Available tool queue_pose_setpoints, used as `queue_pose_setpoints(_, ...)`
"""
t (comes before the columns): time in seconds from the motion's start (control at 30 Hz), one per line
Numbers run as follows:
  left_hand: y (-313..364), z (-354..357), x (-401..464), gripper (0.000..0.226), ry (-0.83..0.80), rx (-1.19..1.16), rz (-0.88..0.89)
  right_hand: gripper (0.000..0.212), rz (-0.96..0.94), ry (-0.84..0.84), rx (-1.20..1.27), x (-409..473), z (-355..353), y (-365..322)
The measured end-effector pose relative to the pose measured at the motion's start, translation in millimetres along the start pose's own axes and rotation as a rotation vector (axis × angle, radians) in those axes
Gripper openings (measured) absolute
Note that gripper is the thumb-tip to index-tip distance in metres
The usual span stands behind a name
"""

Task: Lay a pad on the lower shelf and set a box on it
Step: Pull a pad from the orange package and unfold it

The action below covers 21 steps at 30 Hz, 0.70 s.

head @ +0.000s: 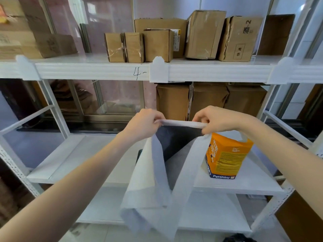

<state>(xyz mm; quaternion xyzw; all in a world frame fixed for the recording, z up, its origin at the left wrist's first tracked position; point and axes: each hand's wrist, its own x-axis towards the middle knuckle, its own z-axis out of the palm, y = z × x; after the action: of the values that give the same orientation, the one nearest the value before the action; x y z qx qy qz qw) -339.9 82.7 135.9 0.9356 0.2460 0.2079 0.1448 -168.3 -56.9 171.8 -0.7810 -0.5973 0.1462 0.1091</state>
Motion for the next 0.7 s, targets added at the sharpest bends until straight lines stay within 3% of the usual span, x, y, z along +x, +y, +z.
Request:
queue_pose_setpoints(0.1, -1.5, -4.2, 3.0, 0.024, 0.048, 0.066, 0.024, 0.022, 0.024, 0.015, -0.151, 1.0, 1.2, -4.0)
queue_pose_setpoints(0.23, -6.6, -10.2, 7.0, 0.023, -0.064, 0.080, 0.097, 0.023, 0.037, 0.027, -0.175, 2.9, 2.3, 0.8)
queue_pose_setpoints(0.4, -21.4, -17.1, 14.6, 0.018, -0.099, 0.021, 0.128, 0.024, 0.081, -0.140, -0.087, 5.6, 2.3, 12.7)
queue_pose_setpoints(0.5, -23.2, -18.6, 15.9, 0.017, -0.067, 0.006, 0.143, 0.012, 0.149, -0.194, -0.105, 6.1, -0.1, 16.6)
queue_pose_setpoints(0.57, -21.4, -18.1, 16.7, 0.020, -0.053, 0.015, 0.163, 0.009, 0.191, -0.110, -0.172, 7.8, 1.5, 17.0)
queue_pose_setpoints(0.7, -14.1, -17.7, 16.3, 0.027, -0.012, -0.043, 0.146, 0.027, 0.208, 0.248, -0.088, 12.9, 6.8, 19.0)
